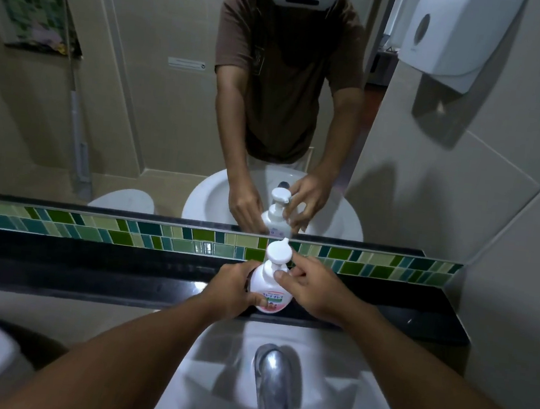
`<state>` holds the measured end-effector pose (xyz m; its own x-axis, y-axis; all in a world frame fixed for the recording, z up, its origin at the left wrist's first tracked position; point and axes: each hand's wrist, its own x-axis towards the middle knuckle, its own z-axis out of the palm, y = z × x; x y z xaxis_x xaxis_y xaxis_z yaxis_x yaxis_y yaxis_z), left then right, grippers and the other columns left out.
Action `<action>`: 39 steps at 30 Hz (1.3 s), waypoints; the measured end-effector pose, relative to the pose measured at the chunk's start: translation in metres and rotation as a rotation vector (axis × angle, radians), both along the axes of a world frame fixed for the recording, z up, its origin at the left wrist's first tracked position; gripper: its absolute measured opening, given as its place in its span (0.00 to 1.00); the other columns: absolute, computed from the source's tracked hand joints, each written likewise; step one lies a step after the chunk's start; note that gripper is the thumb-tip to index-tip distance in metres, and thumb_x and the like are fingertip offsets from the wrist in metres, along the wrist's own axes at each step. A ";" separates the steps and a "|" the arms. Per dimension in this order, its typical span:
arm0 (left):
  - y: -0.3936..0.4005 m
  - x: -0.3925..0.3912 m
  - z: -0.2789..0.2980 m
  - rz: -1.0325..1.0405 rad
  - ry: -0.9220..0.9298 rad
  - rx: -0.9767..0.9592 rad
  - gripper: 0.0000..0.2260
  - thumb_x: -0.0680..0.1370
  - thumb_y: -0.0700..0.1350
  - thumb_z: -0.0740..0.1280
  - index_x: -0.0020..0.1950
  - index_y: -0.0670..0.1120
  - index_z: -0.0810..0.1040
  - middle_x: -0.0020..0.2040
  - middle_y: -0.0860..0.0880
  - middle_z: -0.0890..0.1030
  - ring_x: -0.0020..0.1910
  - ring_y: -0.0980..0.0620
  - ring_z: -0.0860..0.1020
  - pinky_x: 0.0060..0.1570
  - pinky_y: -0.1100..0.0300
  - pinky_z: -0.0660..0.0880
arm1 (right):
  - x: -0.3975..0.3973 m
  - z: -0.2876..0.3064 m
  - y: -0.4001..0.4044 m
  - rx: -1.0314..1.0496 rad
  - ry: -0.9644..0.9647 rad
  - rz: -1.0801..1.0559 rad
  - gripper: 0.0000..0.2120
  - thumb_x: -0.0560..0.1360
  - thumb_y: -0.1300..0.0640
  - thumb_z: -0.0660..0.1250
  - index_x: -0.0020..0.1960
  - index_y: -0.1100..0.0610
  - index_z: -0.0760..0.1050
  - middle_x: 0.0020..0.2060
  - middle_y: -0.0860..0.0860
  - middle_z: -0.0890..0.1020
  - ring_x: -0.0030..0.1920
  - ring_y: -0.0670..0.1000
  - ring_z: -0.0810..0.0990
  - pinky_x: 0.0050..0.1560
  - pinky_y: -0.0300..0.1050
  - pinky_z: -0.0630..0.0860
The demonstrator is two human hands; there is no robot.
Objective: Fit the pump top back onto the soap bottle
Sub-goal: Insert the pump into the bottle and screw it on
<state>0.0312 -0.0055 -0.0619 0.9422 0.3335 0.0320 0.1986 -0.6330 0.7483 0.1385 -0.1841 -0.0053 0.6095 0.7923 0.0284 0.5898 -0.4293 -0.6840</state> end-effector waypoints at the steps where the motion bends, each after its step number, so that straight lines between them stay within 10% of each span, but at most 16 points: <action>1: 0.000 0.001 0.000 0.000 0.004 -0.005 0.29 0.66 0.46 0.83 0.65 0.49 0.79 0.59 0.49 0.85 0.55 0.51 0.82 0.59 0.54 0.78 | 0.003 0.009 0.001 -0.038 -0.031 0.048 0.07 0.79 0.43 0.67 0.51 0.45 0.77 0.33 0.50 0.76 0.33 0.46 0.74 0.38 0.48 0.73; 7: 0.003 0.004 0.004 0.004 -0.003 0.009 0.29 0.66 0.47 0.83 0.65 0.49 0.79 0.59 0.49 0.85 0.55 0.51 0.82 0.60 0.54 0.78 | 0.014 0.013 0.010 -0.191 -0.211 0.061 0.15 0.79 0.40 0.67 0.46 0.52 0.79 0.40 0.49 0.75 0.42 0.49 0.76 0.44 0.49 0.70; 20: 0.002 -0.001 -0.004 0.021 -0.024 -0.018 0.25 0.66 0.49 0.83 0.60 0.52 0.80 0.54 0.53 0.86 0.50 0.55 0.81 0.52 0.59 0.77 | -0.048 -0.029 0.038 0.099 -0.067 -0.669 0.33 0.59 0.21 0.68 0.44 0.48 0.67 0.45 0.47 0.75 0.49 0.56 0.78 0.52 0.57 0.75; 27: 0.002 -0.001 -0.004 -0.001 -0.034 -0.010 0.28 0.65 0.49 0.83 0.62 0.51 0.80 0.54 0.51 0.86 0.52 0.53 0.83 0.57 0.52 0.80 | -0.017 -0.032 0.002 0.132 -0.098 -0.269 0.39 0.64 0.27 0.68 0.72 0.41 0.69 0.63 0.42 0.72 0.63 0.50 0.74 0.64 0.58 0.70; 33: 0.005 0.003 -0.001 0.000 -0.023 -0.004 0.28 0.65 0.47 0.83 0.63 0.50 0.80 0.56 0.49 0.86 0.53 0.51 0.82 0.57 0.54 0.79 | 0.015 -0.001 0.006 -0.125 -0.148 0.056 0.23 0.78 0.38 0.66 0.71 0.42 0.73 0.70 0.38 0.72 0.68 0.48 0.66 0.66 0.55 0.58; 39: 0.005 0.003 -0.002 0.004 -0.030 -0.001 0.27 0.66 0.46 0.83 0.63 0.49 0.80 0.56 0.49 0.86 0.52 0.51 0.83 0.56 0.53 0.80 | 0.004 -0.018 0.015 0.007 -0.198 -0.078 0.22 0.74 0.36 0.67 0.61 0.48 0.78 0.55 0.44 0.79 0.59 0.50 0.71 0.57 0.51 0.61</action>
<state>0.0343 -0.0004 -0.0637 0.9397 0.3368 0.0599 0.1784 -0.6317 0.7544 0.1425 -0.1689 -0.0235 0.6511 0.7422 0.1589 0.6779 -0.4745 -0.5614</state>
